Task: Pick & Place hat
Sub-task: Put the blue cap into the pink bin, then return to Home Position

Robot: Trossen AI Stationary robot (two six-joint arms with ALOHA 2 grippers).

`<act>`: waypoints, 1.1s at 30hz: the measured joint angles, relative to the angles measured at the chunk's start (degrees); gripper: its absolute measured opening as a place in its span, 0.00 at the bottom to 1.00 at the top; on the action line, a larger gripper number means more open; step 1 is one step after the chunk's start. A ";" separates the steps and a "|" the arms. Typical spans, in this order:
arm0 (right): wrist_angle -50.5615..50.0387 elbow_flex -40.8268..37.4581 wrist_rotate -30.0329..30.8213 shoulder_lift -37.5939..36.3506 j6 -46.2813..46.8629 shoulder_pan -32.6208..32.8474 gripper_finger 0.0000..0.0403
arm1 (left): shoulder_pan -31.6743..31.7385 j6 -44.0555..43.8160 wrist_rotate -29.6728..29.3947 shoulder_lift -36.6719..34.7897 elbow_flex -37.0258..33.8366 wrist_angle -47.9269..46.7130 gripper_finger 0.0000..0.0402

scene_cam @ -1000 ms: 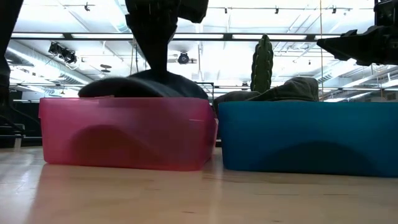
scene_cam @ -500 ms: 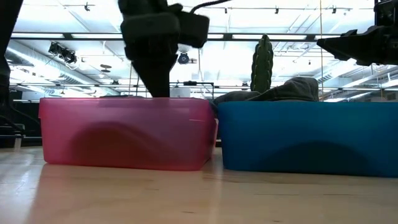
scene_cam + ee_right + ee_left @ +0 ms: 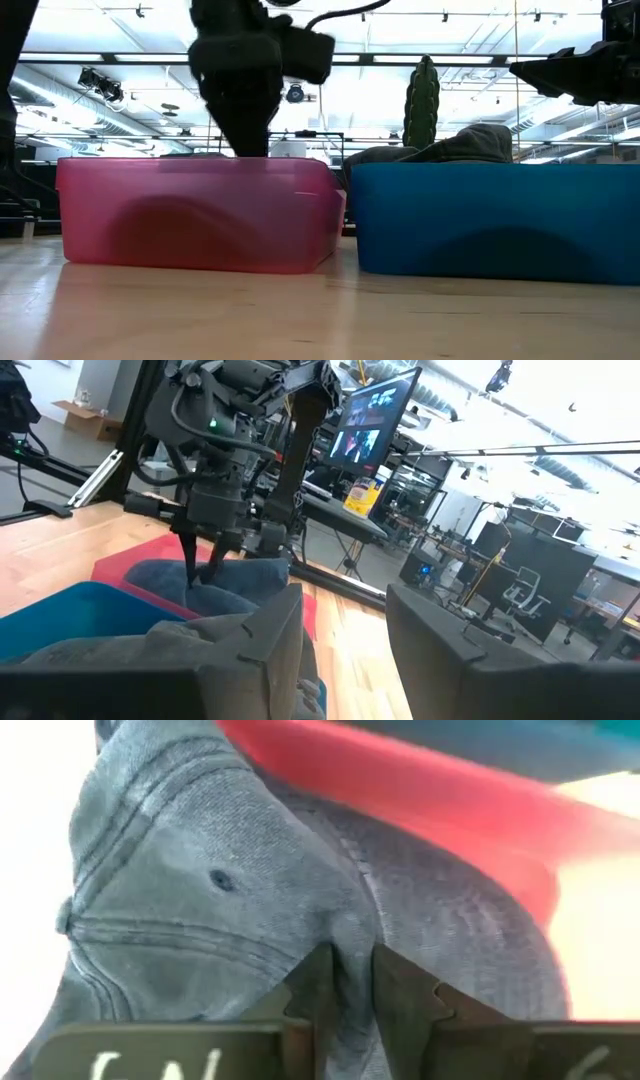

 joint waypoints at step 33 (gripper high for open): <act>0.04 0.00 0.01 0.00 0.00 0.00 0.37 | -4.13 8.76 -1.39 0.00 15.41 -7.77 0.42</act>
